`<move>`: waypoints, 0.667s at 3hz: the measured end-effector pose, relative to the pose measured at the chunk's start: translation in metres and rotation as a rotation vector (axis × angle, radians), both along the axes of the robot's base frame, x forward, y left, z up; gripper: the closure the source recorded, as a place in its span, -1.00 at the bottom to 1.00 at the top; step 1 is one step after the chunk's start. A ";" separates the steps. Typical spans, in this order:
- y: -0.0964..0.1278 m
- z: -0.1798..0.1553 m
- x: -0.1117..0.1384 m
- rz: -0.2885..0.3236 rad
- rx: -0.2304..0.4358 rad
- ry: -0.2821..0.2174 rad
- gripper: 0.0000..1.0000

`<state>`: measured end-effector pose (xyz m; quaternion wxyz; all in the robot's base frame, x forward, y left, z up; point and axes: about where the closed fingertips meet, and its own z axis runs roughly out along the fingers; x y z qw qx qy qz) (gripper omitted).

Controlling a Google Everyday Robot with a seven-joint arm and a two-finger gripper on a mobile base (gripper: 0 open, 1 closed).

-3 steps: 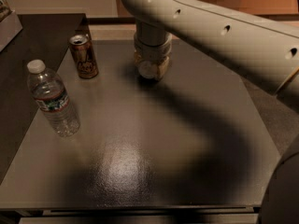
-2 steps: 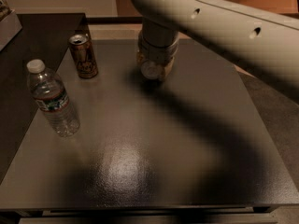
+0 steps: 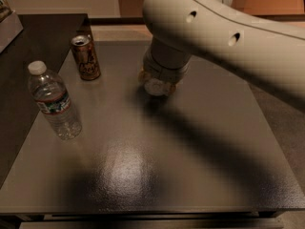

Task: Move blue plastic bottle near orange can

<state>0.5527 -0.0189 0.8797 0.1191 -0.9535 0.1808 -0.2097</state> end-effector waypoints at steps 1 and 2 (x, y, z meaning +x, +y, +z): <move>0.012 -0.007 -0.018 0.073 -0.037 -0.010 1.00; 0.027 -0.015 -0.020 0.118 -0.082 -0.011 1.00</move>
Offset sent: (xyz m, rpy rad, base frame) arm -0.0185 0.0487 -0.0280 -0.1434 -0.0078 0.1772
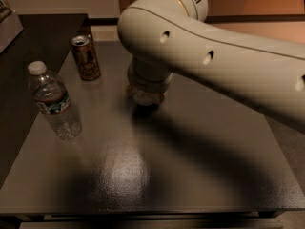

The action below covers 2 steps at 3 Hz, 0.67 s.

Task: Move blue plastic bottle near orange can

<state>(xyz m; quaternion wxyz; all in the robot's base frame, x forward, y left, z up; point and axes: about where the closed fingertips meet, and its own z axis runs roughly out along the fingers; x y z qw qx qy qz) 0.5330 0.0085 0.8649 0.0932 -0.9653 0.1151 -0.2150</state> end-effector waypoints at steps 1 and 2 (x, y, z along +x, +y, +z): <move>0.016 0.001 0.004 0.038 -0.045 -0.010 1.00; 0.029 0.003 0.004 0.080 -0.081 -0.026 1.00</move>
Offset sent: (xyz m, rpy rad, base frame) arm 0.0059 0.0476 0.0021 -0.1245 -0.0372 0.1347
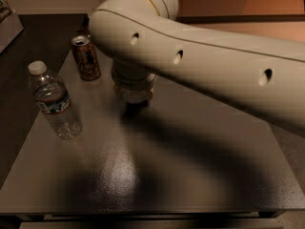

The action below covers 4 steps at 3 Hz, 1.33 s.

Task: Move blue plastic bottle near orange can

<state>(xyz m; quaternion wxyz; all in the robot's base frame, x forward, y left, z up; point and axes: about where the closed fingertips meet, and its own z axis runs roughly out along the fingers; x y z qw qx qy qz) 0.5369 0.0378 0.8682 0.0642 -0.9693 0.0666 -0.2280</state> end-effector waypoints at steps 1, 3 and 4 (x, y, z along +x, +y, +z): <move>0.011 0.002 -0.002 0.042 -0.025 -0.014 1.00; 0.031 -0.005 -0.001 0.089 -0.071 -0.031 0.19; 0.040 -0.012 0.004 0.095 -0.093 -0.037 -0.28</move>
Offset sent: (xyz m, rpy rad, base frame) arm -0.0035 0.0334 -0.0086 -0.0748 -0.0238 0.1085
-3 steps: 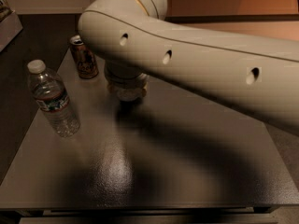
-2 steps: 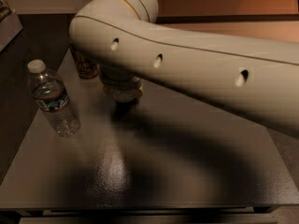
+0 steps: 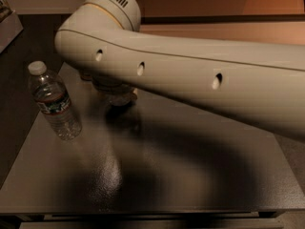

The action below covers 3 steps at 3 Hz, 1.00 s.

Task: Move blue plastic bottle near orange can

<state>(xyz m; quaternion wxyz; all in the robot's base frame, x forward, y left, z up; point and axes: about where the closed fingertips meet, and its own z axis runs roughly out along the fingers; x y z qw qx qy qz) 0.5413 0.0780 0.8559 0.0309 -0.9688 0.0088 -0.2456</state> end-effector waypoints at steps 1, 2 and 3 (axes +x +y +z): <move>0.008 -0.007 0.007 0.000 -0.013 -0.002 -0.76; 0.008 -0.008 0.006 0.000 -0.014 -0.001 -1.00; 0.008 -0.008 0.006 0.000 -0.014 -0.001 -1.00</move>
Offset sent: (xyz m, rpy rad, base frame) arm 0.0055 0.0069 -0.0056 -0.0108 -0.0022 0.0001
